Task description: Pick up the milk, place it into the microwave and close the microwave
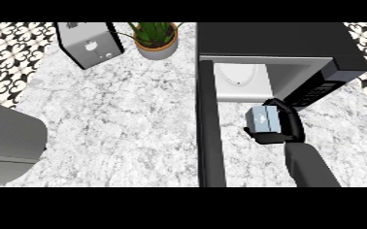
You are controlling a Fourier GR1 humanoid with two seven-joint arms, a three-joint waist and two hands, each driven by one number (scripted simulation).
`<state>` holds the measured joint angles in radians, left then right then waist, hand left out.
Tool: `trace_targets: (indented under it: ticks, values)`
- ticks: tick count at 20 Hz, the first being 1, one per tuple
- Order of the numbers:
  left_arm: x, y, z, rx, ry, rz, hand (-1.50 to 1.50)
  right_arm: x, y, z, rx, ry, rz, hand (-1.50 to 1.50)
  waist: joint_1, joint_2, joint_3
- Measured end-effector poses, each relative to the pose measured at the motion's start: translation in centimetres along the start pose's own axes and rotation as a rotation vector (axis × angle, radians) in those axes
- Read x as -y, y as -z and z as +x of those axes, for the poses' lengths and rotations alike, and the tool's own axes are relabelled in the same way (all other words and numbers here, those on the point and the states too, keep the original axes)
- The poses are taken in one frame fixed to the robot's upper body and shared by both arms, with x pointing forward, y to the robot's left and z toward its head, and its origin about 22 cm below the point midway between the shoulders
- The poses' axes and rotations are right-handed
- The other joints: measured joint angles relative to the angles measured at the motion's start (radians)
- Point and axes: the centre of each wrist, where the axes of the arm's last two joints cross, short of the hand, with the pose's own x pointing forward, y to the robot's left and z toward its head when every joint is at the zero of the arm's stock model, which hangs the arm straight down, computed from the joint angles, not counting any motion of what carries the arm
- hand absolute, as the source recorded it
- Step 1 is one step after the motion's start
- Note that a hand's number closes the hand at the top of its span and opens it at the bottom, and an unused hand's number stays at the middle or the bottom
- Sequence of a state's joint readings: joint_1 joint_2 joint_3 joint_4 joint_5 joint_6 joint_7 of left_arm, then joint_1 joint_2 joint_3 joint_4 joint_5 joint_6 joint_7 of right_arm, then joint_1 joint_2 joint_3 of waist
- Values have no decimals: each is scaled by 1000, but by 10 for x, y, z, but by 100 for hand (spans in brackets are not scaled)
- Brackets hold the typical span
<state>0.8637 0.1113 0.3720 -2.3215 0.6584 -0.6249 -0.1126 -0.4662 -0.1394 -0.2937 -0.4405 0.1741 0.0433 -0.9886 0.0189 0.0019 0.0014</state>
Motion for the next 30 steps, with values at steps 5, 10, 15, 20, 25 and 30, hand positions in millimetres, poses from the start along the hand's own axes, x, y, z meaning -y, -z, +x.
trace_targets:
  ticks: [5,10,15,20,25,30]
  values:
    - [-2,-1,2,-12,4,9,-150,2,33,13,-1,-26,8,150,4,0,0]
    - [-2,7,-1,17,-14,-21,-150,-6,44,14,-29,-2,7,150,4,0,2]
    - [-4,16,-1,42,-9,-48,-150,-9,45,13,-39,-6,-15,150,4,-2,0]
    - [-5,25,-2,66,-15,-71,-150,-10,43,12,-31,-87,-46,150,13,-2,0]
    - [-7,32,-2,76,-15,-96,-150,-11,40,10,-20,-161,-104,150,27,0,-1]
    - [-8,38,-1,88,-19,-112,-150,-10,36,8,-11,-217,-160,150,44,1,-4]
